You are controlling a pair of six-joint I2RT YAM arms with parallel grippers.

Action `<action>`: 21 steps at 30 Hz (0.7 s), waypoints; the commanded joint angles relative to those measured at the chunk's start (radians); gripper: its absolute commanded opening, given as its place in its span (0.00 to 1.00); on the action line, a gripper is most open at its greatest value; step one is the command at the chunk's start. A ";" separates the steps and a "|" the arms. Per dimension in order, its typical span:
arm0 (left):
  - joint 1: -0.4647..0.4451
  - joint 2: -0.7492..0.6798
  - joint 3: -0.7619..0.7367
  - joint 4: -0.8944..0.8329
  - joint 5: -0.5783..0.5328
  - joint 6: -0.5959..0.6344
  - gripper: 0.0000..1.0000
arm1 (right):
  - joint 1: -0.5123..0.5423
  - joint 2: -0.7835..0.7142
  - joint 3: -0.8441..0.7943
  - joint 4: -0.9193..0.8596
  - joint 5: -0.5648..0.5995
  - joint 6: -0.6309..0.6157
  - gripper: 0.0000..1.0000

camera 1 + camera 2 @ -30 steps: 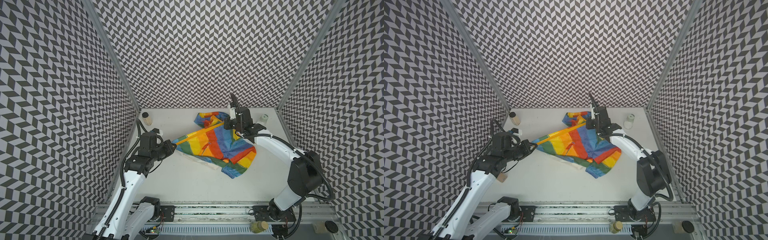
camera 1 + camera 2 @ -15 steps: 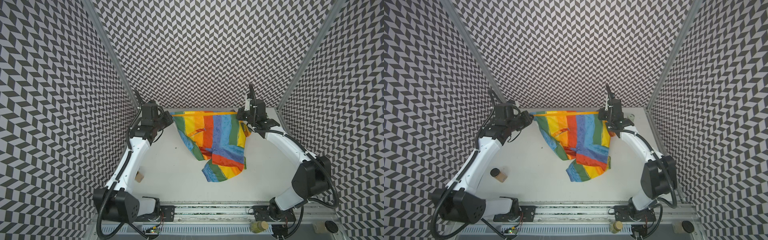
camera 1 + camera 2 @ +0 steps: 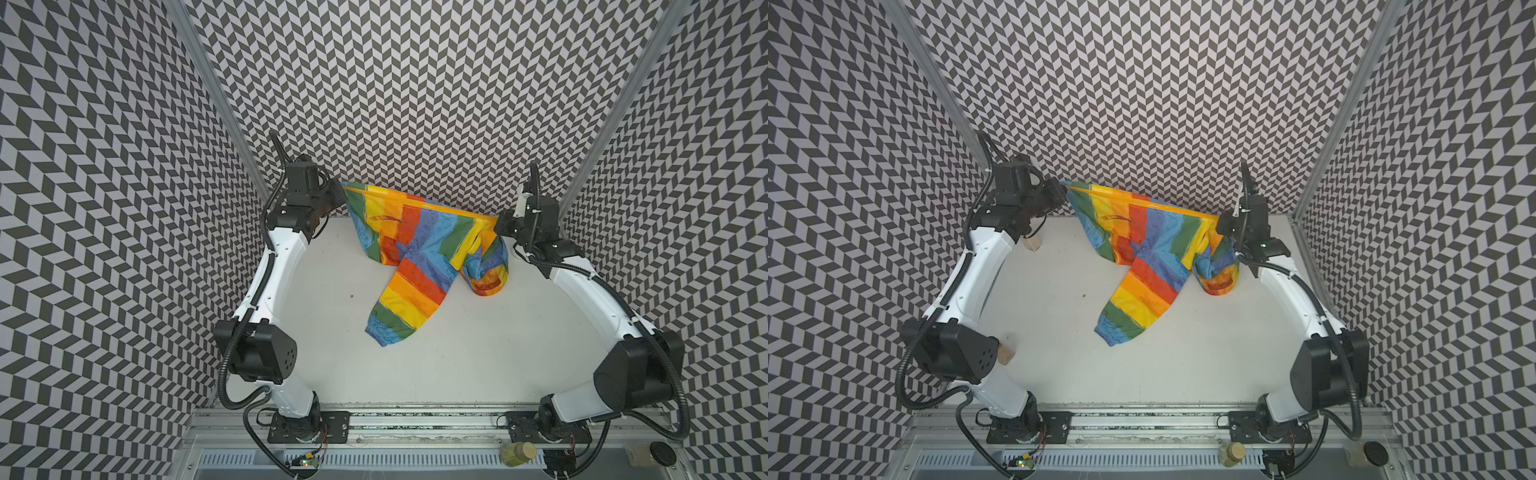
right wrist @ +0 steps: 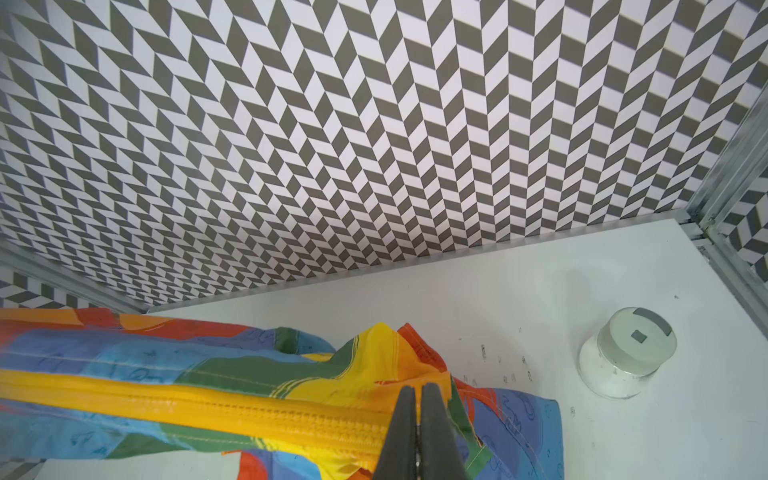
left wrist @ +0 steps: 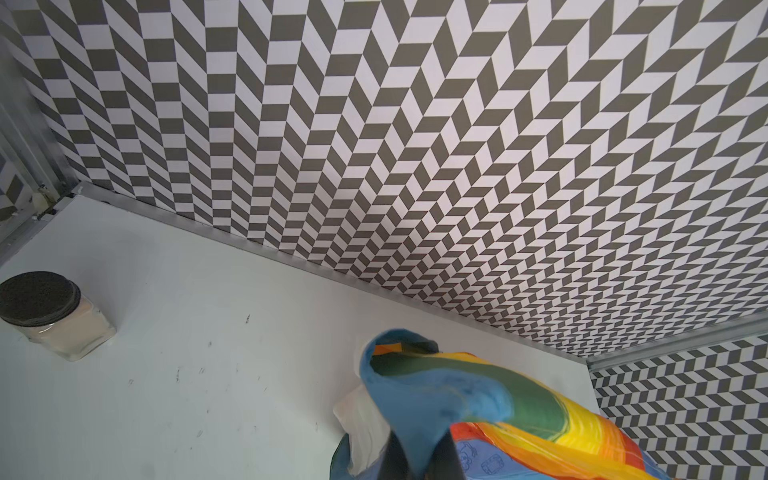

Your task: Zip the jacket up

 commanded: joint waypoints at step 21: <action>0.045 -0.562 -0.769 0.295 -0.167 0.047 1.00 | -0.021 -0.269 -0.315 -0.120 0.089 0.057 0.66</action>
